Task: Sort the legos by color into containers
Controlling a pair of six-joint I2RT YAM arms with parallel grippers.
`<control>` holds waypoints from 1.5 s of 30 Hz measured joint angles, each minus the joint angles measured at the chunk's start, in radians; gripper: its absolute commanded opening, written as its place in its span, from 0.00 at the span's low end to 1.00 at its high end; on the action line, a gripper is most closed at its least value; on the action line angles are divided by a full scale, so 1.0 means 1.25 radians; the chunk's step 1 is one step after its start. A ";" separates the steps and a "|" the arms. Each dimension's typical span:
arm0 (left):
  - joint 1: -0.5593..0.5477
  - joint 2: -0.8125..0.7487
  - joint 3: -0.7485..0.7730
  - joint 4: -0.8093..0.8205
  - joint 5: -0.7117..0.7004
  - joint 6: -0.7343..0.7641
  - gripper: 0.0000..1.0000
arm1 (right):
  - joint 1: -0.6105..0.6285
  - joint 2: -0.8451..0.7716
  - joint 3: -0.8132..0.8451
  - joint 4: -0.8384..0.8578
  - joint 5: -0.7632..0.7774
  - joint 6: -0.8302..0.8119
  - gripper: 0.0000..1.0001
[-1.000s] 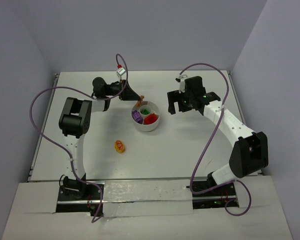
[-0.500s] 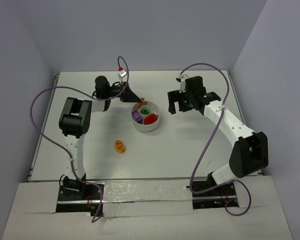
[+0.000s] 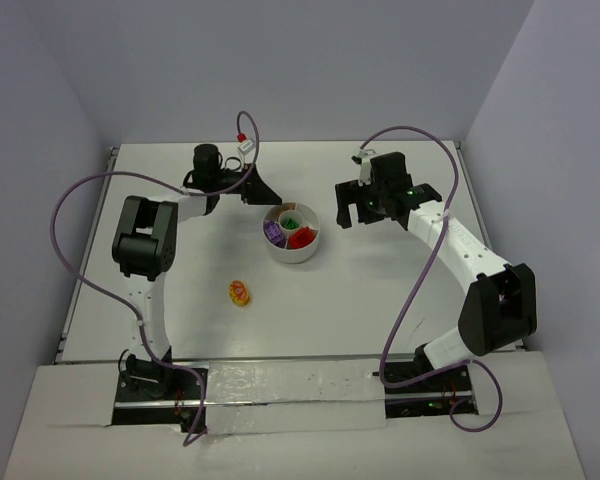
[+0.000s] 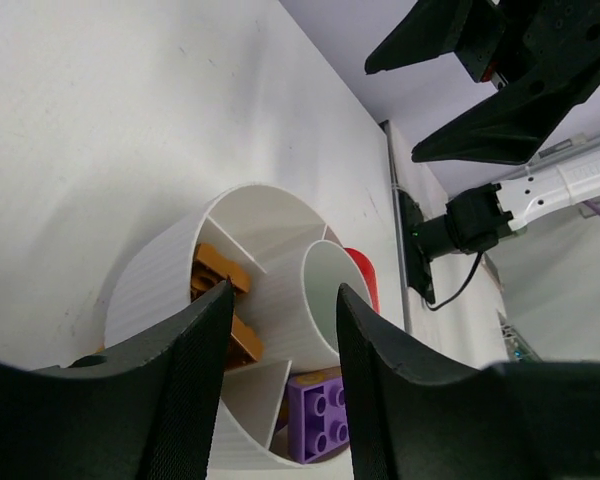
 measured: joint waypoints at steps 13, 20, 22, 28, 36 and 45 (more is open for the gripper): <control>0.047 -0.125 0.065 -0.219 -0.060 0.178 0.50 | 0.015 -0.004 0.003 0.000 0.002 -0.018 0.99; 0.171 -0.385 -0.026 -0.380 -0.194 0.323 0.57 | 0.263 -0.033 0.032 0.018 0.122 -0.087 0.99; 0.222 -0.485 -0.077 -0.415 -0.235 0.346 0.58 | 0.372 -0.034 0.036 0.028 0.146 -0.105 0.99; 0.391 -0.681 -0.172 -0.545 -0.327 0.382 0.66 | 0.592 0.052 0.111 0.024 0.188 -0.092 1.00; 0.497 -0.794 -0.268 -0.639 -0.414 0.374 0.88 | 0.664 0.350 0.336 -0.050 0.203 0.050 1.00; 0.498 -0.827 -0.283 -0.641 -0.443 0.347 0.88 | 0.654 0.533 0.477 -0.151 0.199 0.136 1.00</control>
